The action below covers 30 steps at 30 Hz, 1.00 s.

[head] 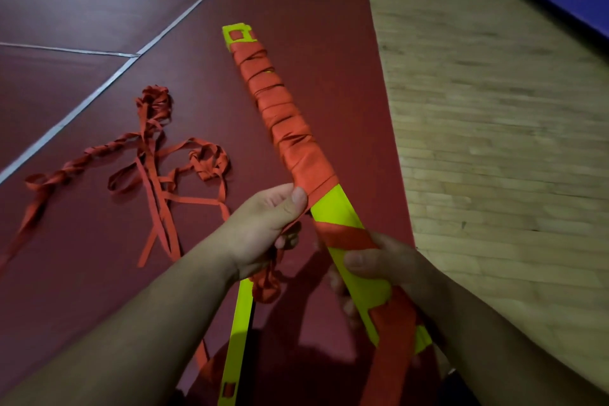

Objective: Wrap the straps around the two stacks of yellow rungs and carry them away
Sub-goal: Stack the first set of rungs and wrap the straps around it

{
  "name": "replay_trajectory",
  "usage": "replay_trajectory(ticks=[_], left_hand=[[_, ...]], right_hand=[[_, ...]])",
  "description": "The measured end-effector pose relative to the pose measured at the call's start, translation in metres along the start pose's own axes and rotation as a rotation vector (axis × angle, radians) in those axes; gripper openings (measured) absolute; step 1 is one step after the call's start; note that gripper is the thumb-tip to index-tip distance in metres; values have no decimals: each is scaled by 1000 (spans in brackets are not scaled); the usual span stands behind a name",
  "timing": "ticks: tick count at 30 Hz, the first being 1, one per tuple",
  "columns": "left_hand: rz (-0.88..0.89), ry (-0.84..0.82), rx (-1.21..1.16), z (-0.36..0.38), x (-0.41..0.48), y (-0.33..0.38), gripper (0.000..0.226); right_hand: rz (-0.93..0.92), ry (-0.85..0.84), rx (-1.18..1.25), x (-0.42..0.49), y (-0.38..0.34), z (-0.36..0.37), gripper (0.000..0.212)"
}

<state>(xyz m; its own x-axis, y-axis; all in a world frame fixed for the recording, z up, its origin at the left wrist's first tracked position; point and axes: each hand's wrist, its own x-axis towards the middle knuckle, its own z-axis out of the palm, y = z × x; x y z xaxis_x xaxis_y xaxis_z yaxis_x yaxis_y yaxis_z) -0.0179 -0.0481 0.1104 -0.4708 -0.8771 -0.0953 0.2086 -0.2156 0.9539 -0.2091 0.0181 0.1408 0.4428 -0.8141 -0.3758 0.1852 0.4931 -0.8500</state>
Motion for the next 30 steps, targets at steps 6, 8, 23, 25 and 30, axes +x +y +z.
replay_trajectory(ticks=[6, 8, 23, 25, 30], left_hand=[[-4, -178, -200, 2, -2, -12, 65], [6, -105, -213, 5, -3, -8, 81], [88, 25, 275, -4, -3, 18, 40], [59, -61, 359, -11, -6, 28, 46], [96, -134, 383, -13, -7, 22, 26]], right_hand=[[99, -223, 150, -3, 6, -9, 52], [118, -214, 150, -2, 5, -10, 56], [-97, 419, -729, 14, 1, 7, 23], [-100, 348, -562, 10, -5, 9, 19], [-45, 68, -156, 5, 0, 1, 27]])
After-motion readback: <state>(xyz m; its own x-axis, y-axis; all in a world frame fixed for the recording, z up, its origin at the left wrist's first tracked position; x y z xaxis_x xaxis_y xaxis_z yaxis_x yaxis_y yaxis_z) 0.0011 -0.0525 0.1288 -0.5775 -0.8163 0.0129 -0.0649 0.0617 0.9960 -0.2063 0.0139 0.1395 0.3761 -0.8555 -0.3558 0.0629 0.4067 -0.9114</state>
